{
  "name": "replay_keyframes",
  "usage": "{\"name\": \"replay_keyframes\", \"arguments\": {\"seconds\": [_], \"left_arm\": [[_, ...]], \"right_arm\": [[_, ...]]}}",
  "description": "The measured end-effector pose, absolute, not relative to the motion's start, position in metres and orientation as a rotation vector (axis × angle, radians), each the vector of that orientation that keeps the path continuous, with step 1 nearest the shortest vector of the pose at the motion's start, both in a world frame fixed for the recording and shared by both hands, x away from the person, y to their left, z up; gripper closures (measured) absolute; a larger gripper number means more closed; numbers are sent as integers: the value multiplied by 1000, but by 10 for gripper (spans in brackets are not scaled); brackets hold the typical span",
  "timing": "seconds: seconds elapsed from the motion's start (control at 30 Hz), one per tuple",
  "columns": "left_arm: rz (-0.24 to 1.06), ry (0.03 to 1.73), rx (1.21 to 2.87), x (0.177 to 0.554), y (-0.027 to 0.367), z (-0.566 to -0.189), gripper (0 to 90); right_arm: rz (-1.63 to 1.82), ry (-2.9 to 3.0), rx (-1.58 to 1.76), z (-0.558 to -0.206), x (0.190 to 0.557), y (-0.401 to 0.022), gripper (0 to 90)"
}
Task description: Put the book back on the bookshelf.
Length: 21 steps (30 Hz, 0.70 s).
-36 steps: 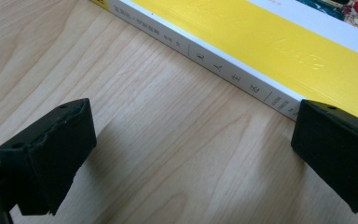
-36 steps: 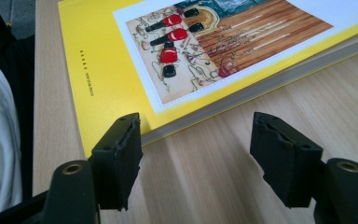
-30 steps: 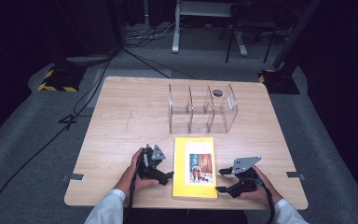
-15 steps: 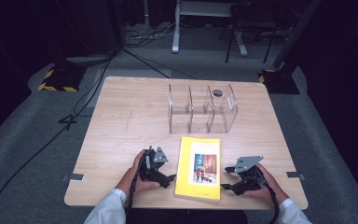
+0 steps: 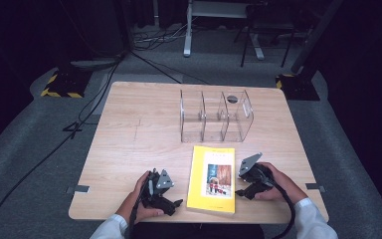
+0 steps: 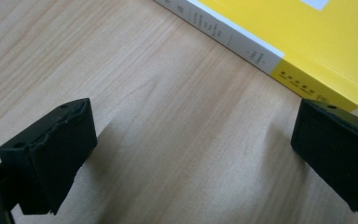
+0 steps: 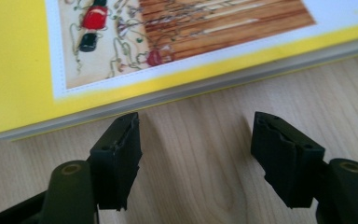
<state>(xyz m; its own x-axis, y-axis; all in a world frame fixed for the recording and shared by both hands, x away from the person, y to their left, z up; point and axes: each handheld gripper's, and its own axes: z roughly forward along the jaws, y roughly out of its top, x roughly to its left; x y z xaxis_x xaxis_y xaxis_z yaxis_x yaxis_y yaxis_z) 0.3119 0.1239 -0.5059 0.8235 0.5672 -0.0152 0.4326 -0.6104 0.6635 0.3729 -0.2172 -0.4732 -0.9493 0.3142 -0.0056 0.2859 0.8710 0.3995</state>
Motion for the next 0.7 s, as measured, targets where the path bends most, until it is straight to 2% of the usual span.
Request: {"name": "replay_keyframes", "arguments": {"seconds": [0.13,0.27,0.37,0.47,0.7], "left_arm": [[256,727,2322,308,123,-506,6],[257,730,2325,305,121,-505,6],[252,718,2339,301,116,-503,34],[251,675,2334,296,113,-499,175],[210,620,2252,290,110,-486,163]], "right_arm": [[540,3020,380,-472,372,-205,287],[621,2993,403,-475,371,-211,264],[718,2956,411,-477,367,-217,305],[770,2946,422,-478,363,-220,335],[971,2930,466,-471,365,-224,349]]}}
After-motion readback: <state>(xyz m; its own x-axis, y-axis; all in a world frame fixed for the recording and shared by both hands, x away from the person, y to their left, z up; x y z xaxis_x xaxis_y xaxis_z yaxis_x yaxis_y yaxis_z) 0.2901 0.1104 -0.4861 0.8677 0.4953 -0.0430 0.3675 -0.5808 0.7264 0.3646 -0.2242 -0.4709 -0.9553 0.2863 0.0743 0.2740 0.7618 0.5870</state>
